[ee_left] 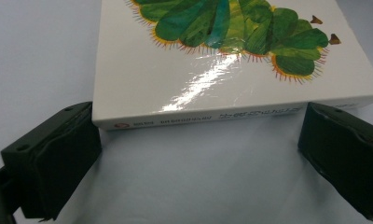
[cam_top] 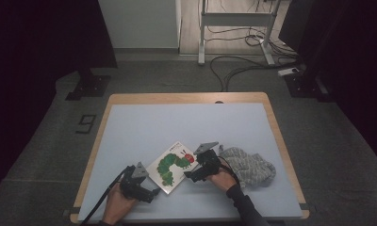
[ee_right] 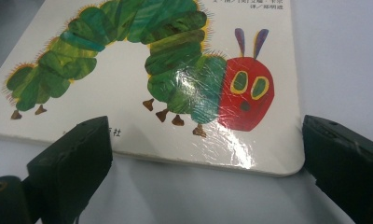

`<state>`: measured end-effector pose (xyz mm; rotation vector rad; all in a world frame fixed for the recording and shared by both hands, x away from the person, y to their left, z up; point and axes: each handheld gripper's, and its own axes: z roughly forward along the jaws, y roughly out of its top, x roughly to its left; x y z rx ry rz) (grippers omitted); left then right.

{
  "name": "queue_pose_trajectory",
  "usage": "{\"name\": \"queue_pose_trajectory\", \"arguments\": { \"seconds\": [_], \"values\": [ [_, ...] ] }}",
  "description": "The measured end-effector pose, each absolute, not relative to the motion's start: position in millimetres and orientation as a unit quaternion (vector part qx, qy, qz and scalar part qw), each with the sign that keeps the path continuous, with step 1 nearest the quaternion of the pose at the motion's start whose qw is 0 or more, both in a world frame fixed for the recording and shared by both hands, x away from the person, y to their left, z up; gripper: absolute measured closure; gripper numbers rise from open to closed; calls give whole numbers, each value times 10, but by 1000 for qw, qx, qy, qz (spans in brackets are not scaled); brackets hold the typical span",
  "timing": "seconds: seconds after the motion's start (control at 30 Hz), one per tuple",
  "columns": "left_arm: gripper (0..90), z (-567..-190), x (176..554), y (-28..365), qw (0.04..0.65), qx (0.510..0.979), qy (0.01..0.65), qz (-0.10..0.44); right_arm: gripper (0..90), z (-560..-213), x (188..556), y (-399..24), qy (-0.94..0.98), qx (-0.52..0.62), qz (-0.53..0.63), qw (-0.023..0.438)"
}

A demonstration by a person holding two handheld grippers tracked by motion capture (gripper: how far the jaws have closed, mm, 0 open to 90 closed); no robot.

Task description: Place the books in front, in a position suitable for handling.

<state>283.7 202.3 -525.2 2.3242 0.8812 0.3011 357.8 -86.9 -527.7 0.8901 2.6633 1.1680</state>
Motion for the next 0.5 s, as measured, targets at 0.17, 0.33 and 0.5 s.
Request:
{"name": "queue_pose_trajectory", "arguments": {
  "seconds": [0.17,0.33,0.5],
  "values": [
    [0,-5247,2759,2038,307,875,354,122,50,-5278,3540,-886,875,289,386,50],
    [2,-5249,2688,2008,312,882,335,113,50,-5278,3525,-879,877,284,383,54],
    [0,-5253,2718,2006,314,879,340,115,53,-5275,3513,-901,877,282,386,47]
  ]
}}
